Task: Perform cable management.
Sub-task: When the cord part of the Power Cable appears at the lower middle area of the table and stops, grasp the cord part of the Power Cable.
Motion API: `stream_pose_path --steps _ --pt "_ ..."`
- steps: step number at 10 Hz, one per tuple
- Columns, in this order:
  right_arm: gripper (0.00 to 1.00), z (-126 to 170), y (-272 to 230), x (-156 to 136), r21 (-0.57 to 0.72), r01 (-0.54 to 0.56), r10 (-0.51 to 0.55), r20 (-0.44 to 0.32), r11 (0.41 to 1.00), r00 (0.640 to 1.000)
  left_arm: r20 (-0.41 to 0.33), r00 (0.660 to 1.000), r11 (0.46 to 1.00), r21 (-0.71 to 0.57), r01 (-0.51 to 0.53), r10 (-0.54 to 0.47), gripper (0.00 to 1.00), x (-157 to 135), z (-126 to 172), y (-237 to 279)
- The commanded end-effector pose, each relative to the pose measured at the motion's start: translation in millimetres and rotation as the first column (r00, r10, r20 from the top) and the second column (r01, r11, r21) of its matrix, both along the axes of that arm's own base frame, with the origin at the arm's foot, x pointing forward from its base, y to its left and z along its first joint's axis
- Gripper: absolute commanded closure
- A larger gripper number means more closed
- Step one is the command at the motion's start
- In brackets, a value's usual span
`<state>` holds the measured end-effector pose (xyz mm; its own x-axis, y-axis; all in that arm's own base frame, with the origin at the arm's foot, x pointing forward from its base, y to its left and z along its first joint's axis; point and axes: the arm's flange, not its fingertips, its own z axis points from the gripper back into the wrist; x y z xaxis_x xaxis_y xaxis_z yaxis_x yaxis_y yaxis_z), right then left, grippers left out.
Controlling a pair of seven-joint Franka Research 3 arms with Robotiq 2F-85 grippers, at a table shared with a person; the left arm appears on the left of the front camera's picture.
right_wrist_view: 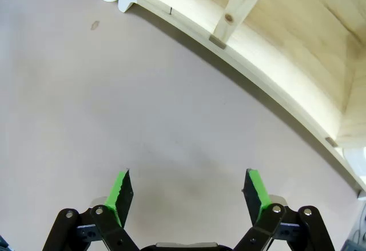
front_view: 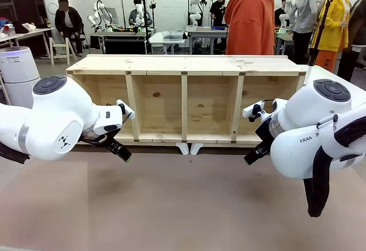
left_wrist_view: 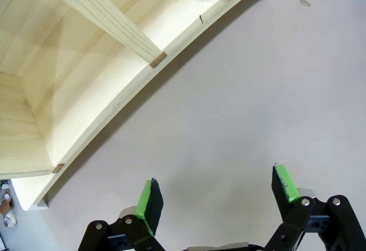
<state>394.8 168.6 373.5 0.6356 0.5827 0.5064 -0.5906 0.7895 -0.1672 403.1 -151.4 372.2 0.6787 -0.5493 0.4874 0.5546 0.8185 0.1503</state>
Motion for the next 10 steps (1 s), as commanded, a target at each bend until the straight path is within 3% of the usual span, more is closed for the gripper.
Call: stream_pose_path --steps 1,5,10 --pt "0.0 0 0 0 0.002 0.002 -0.002 -0.001 1.0 1.0 -0.001 1.0 1.0 -0.002 -0.003 0.003 0.0 0 0 1" --pt "0.0 10 6 -12 -0.036 -0.008 0.007 -0.032 0.999 0.999 0.014 1.0 0.999 0.041 -0.005 0.005 0.0 -12 15 -1" --pt "0.0 72 22 -72 -0.123 0.161 -0.14 0.166 0.979 0.976 0.111 0.992 0.987 0.142 -0.071 0.055 0.0 -56 69 -1"
